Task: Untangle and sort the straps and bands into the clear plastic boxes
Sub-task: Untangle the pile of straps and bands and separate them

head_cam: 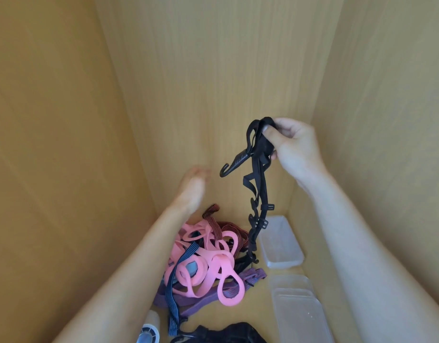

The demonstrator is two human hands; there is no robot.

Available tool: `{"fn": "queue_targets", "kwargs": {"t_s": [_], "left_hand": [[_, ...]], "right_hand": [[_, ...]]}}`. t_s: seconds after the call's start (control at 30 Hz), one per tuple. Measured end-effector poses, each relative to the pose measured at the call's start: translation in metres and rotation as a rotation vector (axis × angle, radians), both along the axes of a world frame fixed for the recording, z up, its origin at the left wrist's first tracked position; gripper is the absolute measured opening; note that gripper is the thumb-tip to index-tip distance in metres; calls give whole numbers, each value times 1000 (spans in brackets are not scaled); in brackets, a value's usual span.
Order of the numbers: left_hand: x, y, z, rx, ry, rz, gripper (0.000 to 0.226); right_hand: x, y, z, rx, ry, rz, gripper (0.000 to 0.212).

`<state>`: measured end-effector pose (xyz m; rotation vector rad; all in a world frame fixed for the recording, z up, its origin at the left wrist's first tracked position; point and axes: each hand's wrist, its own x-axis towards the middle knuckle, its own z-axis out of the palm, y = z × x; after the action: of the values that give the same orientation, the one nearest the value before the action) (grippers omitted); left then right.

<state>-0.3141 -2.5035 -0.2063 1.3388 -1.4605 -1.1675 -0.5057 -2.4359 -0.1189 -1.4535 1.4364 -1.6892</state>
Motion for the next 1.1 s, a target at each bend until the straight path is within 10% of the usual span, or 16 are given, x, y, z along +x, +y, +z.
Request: {"fn": "queue_targets", "kwargs": {"t_s": [0.2, 0.4, 0.63, 0.87, 1.1], "left_hand": [[-20, 22, 63, -313, -161, -528, 27], [-36, 16, 74, -345, -275, -500, 11], [-47, 6, 101, -459, -395, -451, 20], [-43, 6, 119, -552, -334, -344, 37], [-12, -11, 62, -356, -169, -147, 45]], "right_hand": [[9, 2, 2, 5, 13, 54, 14], [4, 2, -26, 21, -131, 53, 16], [3, 8, -83, 362, -75, 202, 92], [13, 3, -121, 496, 73, 215, 14], [-8, -1, -91, 333, -219, 56, 22]]}}
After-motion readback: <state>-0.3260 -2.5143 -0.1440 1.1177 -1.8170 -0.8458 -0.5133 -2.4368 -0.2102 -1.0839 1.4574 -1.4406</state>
